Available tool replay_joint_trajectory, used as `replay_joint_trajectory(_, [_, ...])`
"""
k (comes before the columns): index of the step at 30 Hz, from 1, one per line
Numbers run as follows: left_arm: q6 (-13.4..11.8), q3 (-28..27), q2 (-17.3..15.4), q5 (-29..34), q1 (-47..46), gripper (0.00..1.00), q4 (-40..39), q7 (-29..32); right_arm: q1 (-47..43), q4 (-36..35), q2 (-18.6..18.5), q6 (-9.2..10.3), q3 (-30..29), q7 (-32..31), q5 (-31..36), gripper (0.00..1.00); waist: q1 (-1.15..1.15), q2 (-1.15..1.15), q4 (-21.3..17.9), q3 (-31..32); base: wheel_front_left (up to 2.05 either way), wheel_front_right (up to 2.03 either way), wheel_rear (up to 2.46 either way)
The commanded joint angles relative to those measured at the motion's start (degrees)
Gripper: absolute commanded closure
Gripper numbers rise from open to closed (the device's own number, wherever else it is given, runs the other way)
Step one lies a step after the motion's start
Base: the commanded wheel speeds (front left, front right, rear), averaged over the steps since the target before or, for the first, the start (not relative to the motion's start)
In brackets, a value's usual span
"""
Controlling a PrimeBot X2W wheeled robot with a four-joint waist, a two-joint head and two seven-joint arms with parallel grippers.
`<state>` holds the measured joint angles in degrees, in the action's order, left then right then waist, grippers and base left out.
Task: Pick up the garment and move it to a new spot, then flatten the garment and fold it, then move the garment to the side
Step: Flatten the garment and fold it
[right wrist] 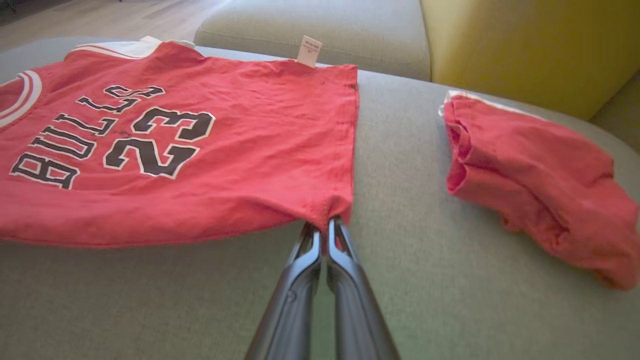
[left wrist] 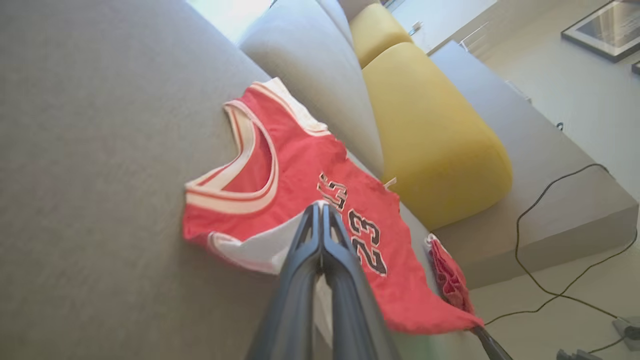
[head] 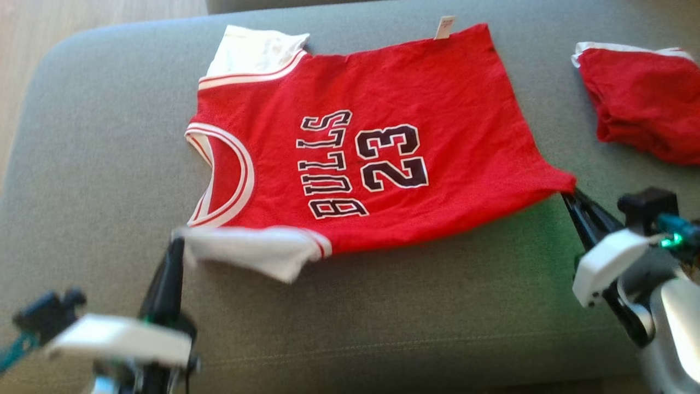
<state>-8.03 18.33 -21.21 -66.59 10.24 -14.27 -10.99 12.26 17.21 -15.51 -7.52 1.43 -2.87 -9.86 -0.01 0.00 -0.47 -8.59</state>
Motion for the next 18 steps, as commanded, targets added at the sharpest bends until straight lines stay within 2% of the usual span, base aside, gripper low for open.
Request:
replay_joint_trajectory(1, [0.5, -1.8, 0.6, 0.6, -7.2, 1.0, -0.1, -0.2, 2.6, -3.5, 0.0, 0.03, 0.3, -1.4, 1.0, 1.0, 0.01, 0.0, 0.6, -1.2, 0.0, 0.0, 0.0])
replay_joint_trajectory(6, [2.6, -1.9, 3.8, 2.0, -18.9, 1.0, 7.7, -1.3, 8.7, -3.3, 0.7, 0.03, -0.1, -3.9, 2.4, 1.0, 0.01, 0.0, 1.9, -4.4, 0.0, 0.0, 0.0])
replay_joint_trajectory(15, [8.5, -2.6, 7.6, 3.8, -36.3, 1.0, 25.2, -2.8, 21.7, 6.3, 0.5, 0.03, -0.3, -1.3, 4.1, 1.0, 0.01, 0.0, 3.9, -11.2, 0.0, 0.0, 0.0])
replay_joint_trajectory(17, [10.2, -2.8, 8.5, 4.0, -39.2, 1.0, 28.3, -3.1, 23.9, 9.1, 0.4, 0.03, -0.4, -0.2, 5.1, 1.0, 0.01, 0.0, 4.1, -12.4, 0.0, 0.0, 0.0])
replay_joint_trajectory(18, [10.2, -2.8, 8.5, 4.0, -39.2, 1.0, 28.3, -3.1, 23.9, 9.1, 0.4, 0.03, -0.4, -0.2, 5.1, 1.0, 0.01, 0.0, 4.1, -12.4, 0.0, 0.0, 0.0])
